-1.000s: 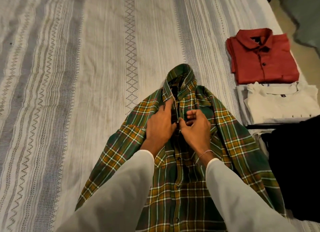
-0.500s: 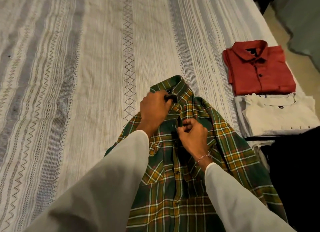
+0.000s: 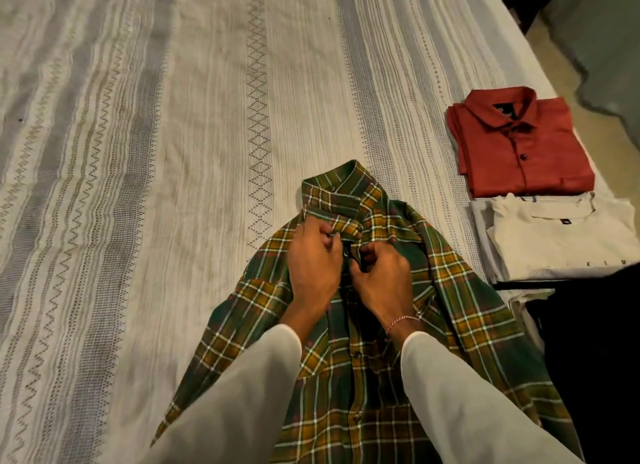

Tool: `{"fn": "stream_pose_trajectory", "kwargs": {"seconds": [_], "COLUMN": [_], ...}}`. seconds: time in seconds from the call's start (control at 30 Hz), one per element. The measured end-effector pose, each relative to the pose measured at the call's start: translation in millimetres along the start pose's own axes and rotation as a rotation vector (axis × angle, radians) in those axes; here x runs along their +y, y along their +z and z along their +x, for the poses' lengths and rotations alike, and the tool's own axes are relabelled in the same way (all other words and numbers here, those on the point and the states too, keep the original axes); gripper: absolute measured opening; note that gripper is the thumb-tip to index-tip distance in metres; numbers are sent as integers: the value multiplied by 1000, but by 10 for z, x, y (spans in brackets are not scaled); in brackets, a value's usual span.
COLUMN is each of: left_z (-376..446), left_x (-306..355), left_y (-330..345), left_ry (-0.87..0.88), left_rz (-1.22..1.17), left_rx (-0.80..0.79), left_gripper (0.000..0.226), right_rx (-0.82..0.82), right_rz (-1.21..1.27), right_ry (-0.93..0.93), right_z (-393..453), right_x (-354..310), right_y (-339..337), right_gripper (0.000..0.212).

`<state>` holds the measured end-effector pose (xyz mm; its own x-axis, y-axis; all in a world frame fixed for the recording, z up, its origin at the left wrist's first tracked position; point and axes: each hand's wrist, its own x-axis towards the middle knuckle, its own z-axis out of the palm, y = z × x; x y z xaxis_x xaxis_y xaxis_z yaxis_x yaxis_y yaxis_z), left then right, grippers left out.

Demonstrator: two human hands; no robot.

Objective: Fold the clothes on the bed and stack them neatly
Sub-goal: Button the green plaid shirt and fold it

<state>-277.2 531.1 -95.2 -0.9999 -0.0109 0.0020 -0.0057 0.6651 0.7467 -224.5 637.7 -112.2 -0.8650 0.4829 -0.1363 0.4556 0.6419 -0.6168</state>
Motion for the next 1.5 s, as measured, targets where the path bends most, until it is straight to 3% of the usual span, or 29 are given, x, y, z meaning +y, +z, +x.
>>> {"fn": "stream_pose_trajectory", "kwargs": {"seconds": [0.07, 0.17, 0.4, 0.6, 0.73, 1.03, 1.37, 1.5], "left_z": [-162, -295, -185, -87, -84, -102, -77, -73], "left_x": [-83, -166, -94, -209, -273, -349, -372, -388], "left_y": [47, 136, 261, 309, 266, 259, 248, 254], "left_ry": [-10, -65, -252, -383, -392, -425, -472, -476], "left_rz": [71, 154, -84, -305, -393, -531, -590, -590], "left_rx": [-121, -247, -112, -205, -266, -281, -332, -310], "left_gripper": [7, 17, 16, 10, 14, 17, 19, 19], "right_rx": [-8, 23, 20, 24, 36, -110, -30, -111], "right_rz": [-51, -50, 140, 158, 242, 524, 507, 605], "right_ry": [-29, -10, 84, 40, 46, 195, 267, 342], "right_z": [-6, -6, -18, 14, -16, 100, 5, 93], "right_x": [-5, -7, -6, 44, 69, 164, 154, 191], "right_y": [6, 2, 21, 82, 117, 99, 311, 258], "right_gripper": [23, 16, 10, 8, 17, 7, 5, 5]}}
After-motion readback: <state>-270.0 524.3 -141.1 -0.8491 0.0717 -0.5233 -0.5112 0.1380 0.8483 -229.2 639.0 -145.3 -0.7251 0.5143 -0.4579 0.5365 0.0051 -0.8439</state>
